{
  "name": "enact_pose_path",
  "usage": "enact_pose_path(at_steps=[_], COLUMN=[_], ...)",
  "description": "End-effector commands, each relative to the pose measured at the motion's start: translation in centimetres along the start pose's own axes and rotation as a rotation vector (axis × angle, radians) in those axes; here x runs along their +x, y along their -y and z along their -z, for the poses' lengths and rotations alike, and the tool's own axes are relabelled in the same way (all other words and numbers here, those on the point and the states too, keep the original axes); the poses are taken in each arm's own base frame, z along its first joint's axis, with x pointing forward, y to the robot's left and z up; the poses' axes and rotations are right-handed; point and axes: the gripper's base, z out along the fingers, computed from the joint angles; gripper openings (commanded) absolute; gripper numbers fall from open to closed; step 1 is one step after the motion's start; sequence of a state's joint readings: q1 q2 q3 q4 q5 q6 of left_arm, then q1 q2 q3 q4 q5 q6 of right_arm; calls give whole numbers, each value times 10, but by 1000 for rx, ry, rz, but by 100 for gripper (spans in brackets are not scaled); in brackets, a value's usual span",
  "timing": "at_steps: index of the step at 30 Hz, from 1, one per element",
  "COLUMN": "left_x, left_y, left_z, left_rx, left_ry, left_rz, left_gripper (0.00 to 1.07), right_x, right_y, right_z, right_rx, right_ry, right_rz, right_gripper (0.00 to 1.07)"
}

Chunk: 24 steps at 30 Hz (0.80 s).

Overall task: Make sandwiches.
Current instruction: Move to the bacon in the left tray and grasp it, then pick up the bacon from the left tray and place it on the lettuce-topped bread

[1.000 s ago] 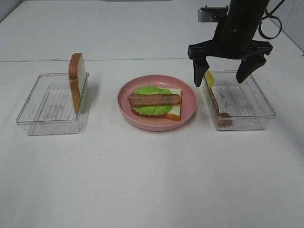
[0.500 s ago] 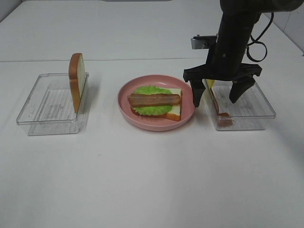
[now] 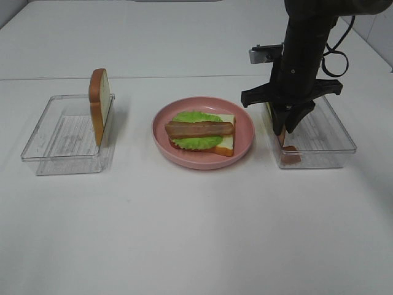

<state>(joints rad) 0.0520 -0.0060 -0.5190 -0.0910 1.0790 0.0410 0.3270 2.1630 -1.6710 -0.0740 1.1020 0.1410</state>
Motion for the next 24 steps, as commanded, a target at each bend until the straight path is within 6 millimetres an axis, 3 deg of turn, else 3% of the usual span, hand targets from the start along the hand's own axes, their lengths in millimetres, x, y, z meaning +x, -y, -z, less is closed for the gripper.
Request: enact_pose_path(at_steps=[1,7,8,9,15,16,18,19,20,21,22,23,24], left_x=[1,1,1,1,1,1,1,1,1,1,1,1,1], left_y=[1,1,1,1,1,1,1,1,1,1,1,1,1], left_z=[2,2,2,2,2,2,2,2,2,2,2,2,2], left_rx=[13,13,13,13,13,13,13,13,13,13,13,13,13], left_ry=[25,25,25,25,25,25,25,25,25,25,25,25,25], left_rz=[5,5,5,5,5,5,5,5,5,5,5,5,5], left_gripper=[98,98,98,98,98,98,98,98,98,98,98,98,98], right_x=[1,1,1,1,4,4,4,4,4,5,8,8,12], right_y=[1,0,0,-1,-4,-4,-4,-3,-3,-2,-1,-1,0], right_z=[-3,-3,-3,-3,3,17,24,44,44,57,83,83,104], right_rx=[9,3,-1,-18,-54,-61,-62,-73,-73,-81,-95,-95,-117], right_ry=[-9,-8,-8,-17,-53,-52,-41,2,2,34,99,99,160], right_rz=[6,3,1,-5,16,14,14,10,10,7,3,3,1], right_gripper=[22,18,14,0,0,0,0,0,0,0,0,0,0])
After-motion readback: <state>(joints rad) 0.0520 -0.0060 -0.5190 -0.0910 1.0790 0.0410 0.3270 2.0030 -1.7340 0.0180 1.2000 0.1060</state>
